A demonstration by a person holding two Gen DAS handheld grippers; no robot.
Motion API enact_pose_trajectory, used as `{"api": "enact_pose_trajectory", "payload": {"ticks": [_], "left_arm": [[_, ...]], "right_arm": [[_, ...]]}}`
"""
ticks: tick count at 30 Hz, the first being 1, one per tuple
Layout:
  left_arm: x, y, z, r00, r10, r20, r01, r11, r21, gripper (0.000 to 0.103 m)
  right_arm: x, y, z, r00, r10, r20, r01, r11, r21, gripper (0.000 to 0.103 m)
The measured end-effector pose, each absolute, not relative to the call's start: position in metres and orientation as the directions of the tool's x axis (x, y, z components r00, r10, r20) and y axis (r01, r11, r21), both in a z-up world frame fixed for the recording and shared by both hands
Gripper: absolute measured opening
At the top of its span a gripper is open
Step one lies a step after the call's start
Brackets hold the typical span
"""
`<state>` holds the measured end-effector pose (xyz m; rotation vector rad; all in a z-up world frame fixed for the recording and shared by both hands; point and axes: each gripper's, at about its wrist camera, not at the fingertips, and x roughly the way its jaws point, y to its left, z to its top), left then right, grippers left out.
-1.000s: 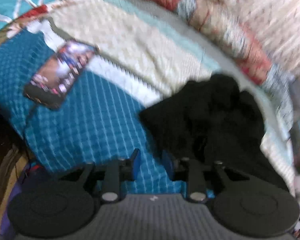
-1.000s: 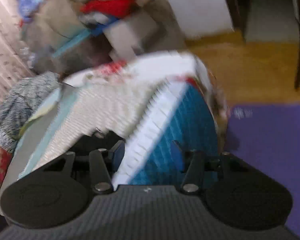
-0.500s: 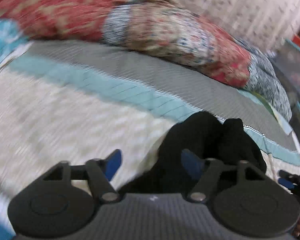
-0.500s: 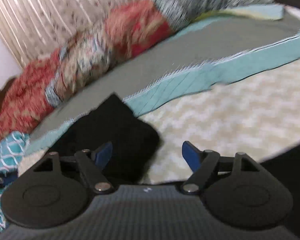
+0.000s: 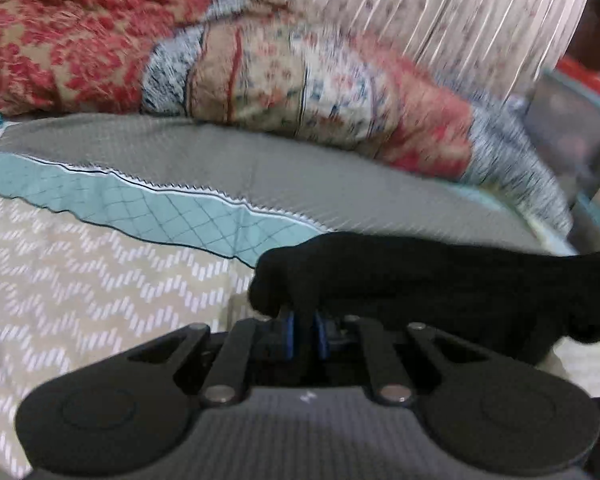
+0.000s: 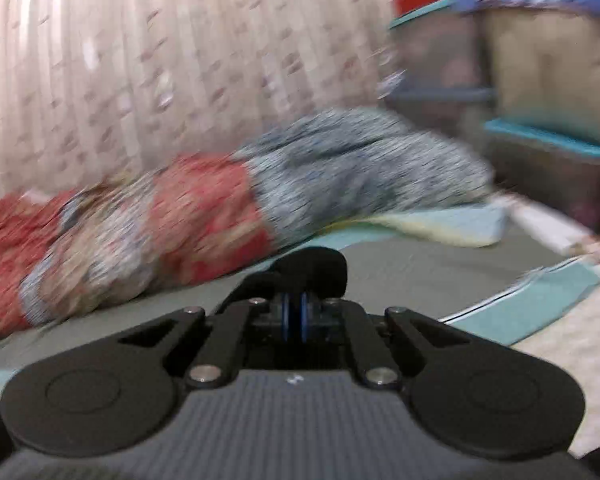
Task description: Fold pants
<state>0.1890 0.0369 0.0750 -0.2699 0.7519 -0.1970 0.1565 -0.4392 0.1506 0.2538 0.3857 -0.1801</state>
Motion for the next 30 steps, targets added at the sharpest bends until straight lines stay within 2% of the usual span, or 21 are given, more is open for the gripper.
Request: {"api": "enact_pose_trajectory", "payload": {"ticks": [2,4,6,8,12,15,17,19,21,23,27,30], "left_arm": [[0.172,0.031,0.075,0.718,-0.286,-0.635,0.117,0.948,-0.295,0.011],[0.163,0.019,0.070,0.690,-0.301,-0.659,0.178,0.952,-0.249,0.017],[0.161,0.011,0.064,0.666,-0.291,-0.687,0.212,0.957,-0.199,0.043],[0.162,0.012,0.064,0.673,-0.282,-0.683,0.218,0.959,-0.181,0.045],[0.180,0.057,0.078,0.704,-0.328,-0.630,0.122,0.929,-0.348,0.048],[0.196,0.081,0.075,0.712,-0.267,-0.649,0.010,0.929,-0.370,0.044],[0.204,0.088,0.064,0.698,-0.232,-0.678,-0.025,0.938,-0.347,0.043],[0.204,0.086,0.048,0.668,-0.202,-0.716,-0.054,0.947,-0.318,0.041],[0.193,0.080,0.033,0.636,-0.244,-0.732,-0.030,0.940,-0.339,0.034],[0.166,0.059,0.029,0.642,-0.299,-0.706,0.079,0.942,-0.328,0.034],[0.105,-0.001,0.023,0.645,-0.321,-0.693,0.361,0.928,-0.094,0.034],[0.075,-0.020,0.013,0.613,-0.348,-0.709,0.477,0.879,-0.019,0.039]], "right_arm": [[0.149,-0.457,0.139,0.880,-0.216,-0.422,0.307,0.938,0.159,0.013],[0.141,-0.474,0.115,0.822,-0.280,-0.495,0.388,0.913,0.128,0.015],[0.137,-0.490,0.087,0.757,-0.301,-0.580,0.441,0.890,0.114,0.024],[0.126,-0.498,0.069,0.715,-0.312,-0.626,0.478,0.871,0.112,0.045],[0.101,-0.506,0.057,0.704,-0.302,-0.642,0.519,0.836,0.177,0.046],[0.087,-0.500,0.065,0.717,-0.360,-0.597,0.552,0.816,0.171,0.048],[0.090,-0.480,0.074,0.776,-0.280,-0.566,0.467,0.857,0.216,0.048],[0.106,-0.445,0.084,0.817,-0.101,-0.568,0.287,0.925,0.249,0.048],[0.127,-0.396,0.092,0.820,0.078,-0.567,0.088,0.962,0.260,0.048],[0.144,-0.348,0.099,0.806,0.212,-0.553,-0.068,0.960,0.270,0.049],[0.176,-0.269,0.103,0.742,0.394,-0.543,-0.253,0.914,0.317,0.049],[0.185,-0.224,0.095,0.678,0.463,-0.571,-0.338,0.886,0.317,0.049]]}}
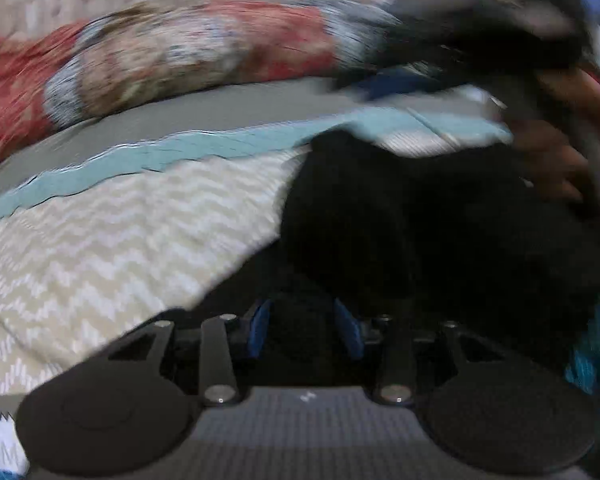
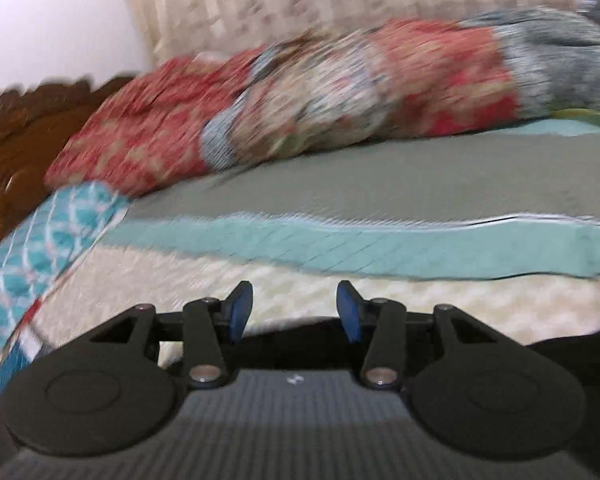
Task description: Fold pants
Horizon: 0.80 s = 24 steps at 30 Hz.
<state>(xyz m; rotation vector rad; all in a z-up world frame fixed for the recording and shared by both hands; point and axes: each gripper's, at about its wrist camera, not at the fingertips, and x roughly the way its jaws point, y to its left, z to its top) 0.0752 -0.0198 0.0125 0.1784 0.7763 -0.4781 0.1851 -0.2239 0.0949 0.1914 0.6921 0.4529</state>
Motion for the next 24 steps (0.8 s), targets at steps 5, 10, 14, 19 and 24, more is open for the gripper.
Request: {"api": "enact_pose_trajectory", "payload": {"ticks": [5,10,14,19,24], "left_arm": [[0.058,-0.006,0.021,0.611,-0.368,-0.701,0.495,0.868,-0.025,0.040],[0.060,0.018,0.054,0.664,-0.387,-0.640,0.477,0.878,-0.035,0.051],[0.079,0.000,0.059,0.679,-0.374,-0.632,0.524,0.850,0.060,0.062],[0.119,-0.032,0.031,0.535,-0.416,-0.735,0.621,0.783,0.009,0.055],[0.136,-0.028,0.037,0.618,-0.335,-0.712,0.545,0.834,0.081,0.008]], "right_arm": [[0.175,-0.187,0.067,0.554,0.505,-0.662,-0.422,0.856,0.299,0.059],[0.155,-0.205,0.051,0.552,0.486,-0.678,-0.372,0.871,0.321,0.059],[0.130,-0.249,0.050,0.600,0.482,-0.638,-0.232,0.868,0.438,0.060],[0.107,-0.283,0.057,0.659,0.427,-0.619,-0.116,0.871,0.478,0.060],[0.091,-0.319,0.067,0.719,0.361,-0.594,-0.047,0.878,0.476,0.060]]}}
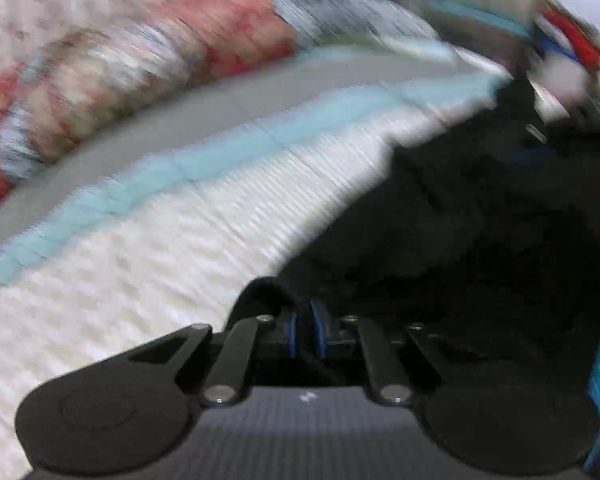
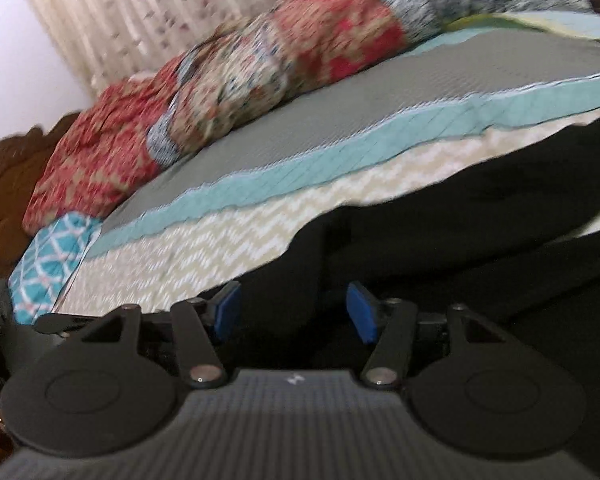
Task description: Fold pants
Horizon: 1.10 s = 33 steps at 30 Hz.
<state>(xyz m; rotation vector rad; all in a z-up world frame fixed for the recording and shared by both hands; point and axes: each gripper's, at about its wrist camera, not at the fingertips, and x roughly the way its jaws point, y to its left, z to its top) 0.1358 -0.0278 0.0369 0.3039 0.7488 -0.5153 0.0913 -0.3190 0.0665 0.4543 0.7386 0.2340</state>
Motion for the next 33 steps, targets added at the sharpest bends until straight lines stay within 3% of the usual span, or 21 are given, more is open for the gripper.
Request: {"api": "enact_pose_trajectory", "payload": {"ticks": [3,5,9,14,19,24,29,32,33], "left_arm": [[0.163,0.022,0.071,0.748,-0.245,-0.617,0.320,0.948,0.011,0.008],[0.184,0.058,0.082,0.802,-0.111,-0.587,0.121,0.992,-0.021,0.008],[0.231,0.115,0.065,0.770,0.051,-0.637,-0.172,0.976,-0.130,0.008],[0.257,0.102,0.013,0.673,0.111,-0.731,-0.179,0.984,-0.016,0.009],[0.252,0.107,0.011,0.687,0.110,-0.718,-0.170,0.985,-0.011,0.011],[0.261,0.109,0.012,0.663,0.136,-0.736,-0.169,0.985,0.030,0.030],[0.270,0.098,0.014,0.634,0.169,-0.754,-0.178,0.982,0.070,0.035],[0.273,0.082,0.014,0.654,0.167,-0.738,-0.131,0.986,0.107,0.058],[0.275,0.076,0.010,0.647,0.178,-0.741,-0.119,0.984,0.133,0.059]], "right_arm": [[0.090,-0.345,0.074,0.783,0.292,-0.549,0.018,0.872,0.490,0.060],[0.092,-0.361,0.076,0.812,0.257,-0.523,0.063,0.853,0.517,0.060],[0.097,-0.384,0.069,0.832,0.201,-0.518,0.133,0.832,0.538,0.060],[0.089,-0.408,0.050,0.796,0.130,-0.591,0.231,0.837,0.496,0.060],[0.087,-0.469,0.071,0.789,-0.052,-0.612,0.346,0.861,0.373,0.060],[0.150,-0.532,0.094,0.766,-0.200,-0.611,0.433,0.862,0.261,0.060],[0.237,-0.569,0.080,0.660,-0.256,-0.706,0.517,0.837,0.180,0.060],[0.274,-0.587,0.053,0.551,-0.272,-0.789,0.590,0.795,0.138,0.060],[0.285,-0.589,0.040,0.500,-0.289,-0.816,0.619,0.779,0.103,0.060]]}}
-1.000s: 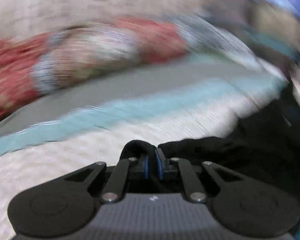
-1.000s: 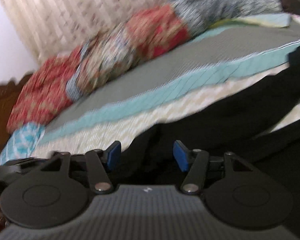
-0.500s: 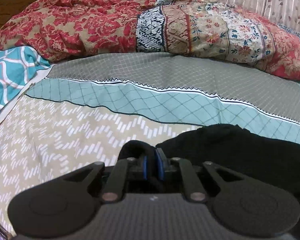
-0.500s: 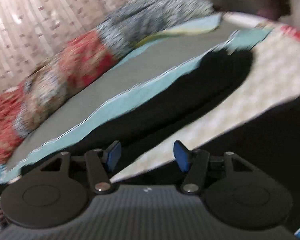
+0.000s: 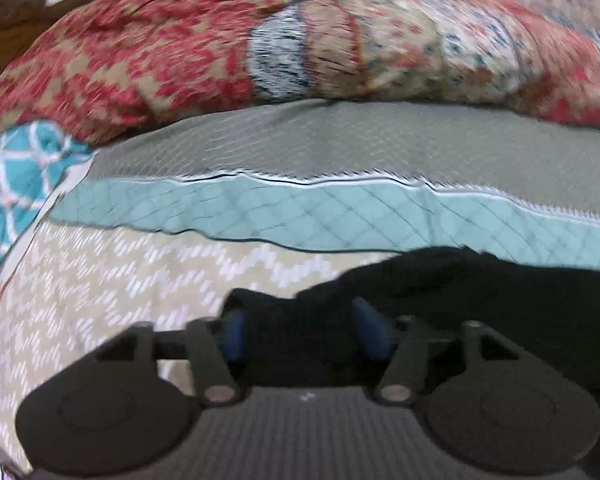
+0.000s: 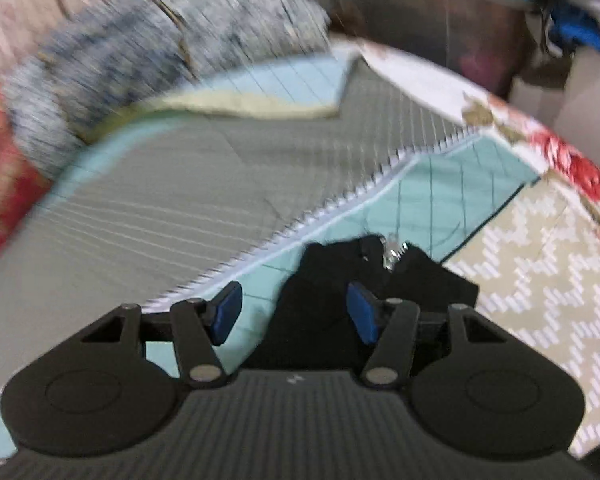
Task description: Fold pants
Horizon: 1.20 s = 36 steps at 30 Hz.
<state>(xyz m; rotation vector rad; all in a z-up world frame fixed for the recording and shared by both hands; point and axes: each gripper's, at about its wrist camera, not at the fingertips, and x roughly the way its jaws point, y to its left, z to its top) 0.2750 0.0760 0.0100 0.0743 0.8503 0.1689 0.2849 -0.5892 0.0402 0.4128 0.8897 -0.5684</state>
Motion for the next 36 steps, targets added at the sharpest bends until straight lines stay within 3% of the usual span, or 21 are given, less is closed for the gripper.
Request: {"api": "enact_pose_trajectory", "payload": {"ticks": [2,3,4,5,6,9,14,19,23,26,28,29,31,32,34,36], "left_arm": [[0.280,0.066,0.001,0.628,0.222,-0.746,-0.114,0.974,0.193,0.052],[0.280,0.063,-0.002,0.635,0.241,-0.734,-0.120,0.969,0.214,0.039],[0.280,0.062,-0.001,0.644,0.256,-0.721,-0.129,0.965,0.226,0.035],[0.279,0.062,0.002,0.657,0.266,-0.706,-0.149,0.963,0.224,0.013],[0.278,0.063,0.006,0.663,0.289,-0.690,-0.179,0.957,0.229,0.008],[0.262,0.078,0.030,0.720,0.258,-0.644,-0.241,0.964,0.116,0.008],[0.206,0.099,0.069,0.820,0.161,-0.550,-0.237,0.969,-0.070,0.008],[0.133,0.112,0.095,0.880,0.100,-0.464,-0.199,0.965,-0.169,0.008],[0.073,0.125,0.096,0.889,0.057,-0.454,-0.174,0.960,-0.221,0.008],[0.034,0.128,0.082,0.867,0.033,-0.497,-0.162,0.962,-0.219,0.009],[0.011,0.132,0.066,0.838,0.000,-0.546,-0.158,0.957,-0.243,0.010],[0.003,0.132,0.059,0.820,-0.005,-0.572,-0.160,0.958,-0.237,0.016],[-0.015,0.132,0.048,0.781,0.035,-0.624,-0.199,0.961,-0.195,0.032],[-0.022,0.135,0.046,0.769,0.048,-0.638,-0.217,0.958,-0.190,0.040],[-0.037,0.146,0.046,0.758,0.043,-0.651,-0.244,0.944,-0.222,0.044],[-0.046,0.161,0.049,0.748,0.056,-0.661,-0.294,0.921,-0.255,0.059]], "right_arm": [[0.295,-0.595,0.019,0.444,-0.286,-0.849,0.643,0.762,0.079,0.059],[0.295,-0.592,0.015,0.451,-0.319,-0.834,0.637,0.769,0.050,0.056],[0.296,-0.587,0.016,0.447,-0.354,-0.821,0.628,0.778,0.007,0.033],[0.297,-0.585,0.017,0.444,-0.366,-0.818,0.614,0.789,-0.019,0.010],[0.296,-0.586,0.022,0.459,-0.348,-0.817,0.606,0.795,0.002,0.009],[0.264,-0.605,0.054,0.607,-0.281,-0.743,0.617,0.756,0.218,0.009],[0.170,-0.641,0.103,0.822,-0.117,-0.557,0.501,0.612,0.612,0.009],[0.050,-0.654,0.126,0.889,-0.076,-0.451,0.415,0.547,0.727,0.009],[-0.048,-0.650,0.104,0.882,-0.124,-0.455,0.457,0.455,0.764,0.009],[-0.107,-0.649,0.064,0.839,-0.160,-0.520,0.540,0.360,0.761,0.010],[-0.136,-0.652,0.028,0.780,-0.165,-0.603,0.625,0.245,0.741,0.015],[-0.151,-0.652,0.011,0.754,-0.175,-0.633,0.656,0.186,0.731,0.019],[-0.169,-0.648,-0.005,0.791,-0.182,-0.583,0.606,0.104,0.789,0.019],[-0.174,-0.645,-0.003,0.790,-0.203,-0.578,0.602,0.080,0.795,0.025],[-0.171,-0.632,0.018,0.749,-0.298,-0.591,0.648,0.149,0.746,0.043],[-0.163,-0.615,0.044,0.721,-0.395,-0.569,0.682,0.261,0.683,0.045]]}}
